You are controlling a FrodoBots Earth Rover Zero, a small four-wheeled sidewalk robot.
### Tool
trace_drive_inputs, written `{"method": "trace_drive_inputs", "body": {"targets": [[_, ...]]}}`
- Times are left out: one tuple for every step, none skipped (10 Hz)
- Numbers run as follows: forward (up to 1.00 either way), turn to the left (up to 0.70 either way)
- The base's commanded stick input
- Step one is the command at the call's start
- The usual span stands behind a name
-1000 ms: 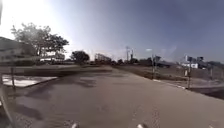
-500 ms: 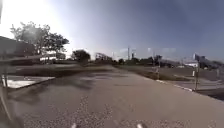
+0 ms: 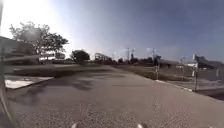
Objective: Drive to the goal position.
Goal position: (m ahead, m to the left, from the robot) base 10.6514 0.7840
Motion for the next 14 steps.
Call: {"method": "trace_drive_inputs", "body": {"targets": [[0.70,0.00],[0.70,0.00],[0.70,0.00],[0.70,0.00],[0.70,0.00],[0.70,0.00],[0.70,0.00],[0.70,0.00],[0.70,0.00],[0.70,0.00],[0.70,0.00],[0.70,0.00],[0.70,0.00],[0.70,0.00]]}}
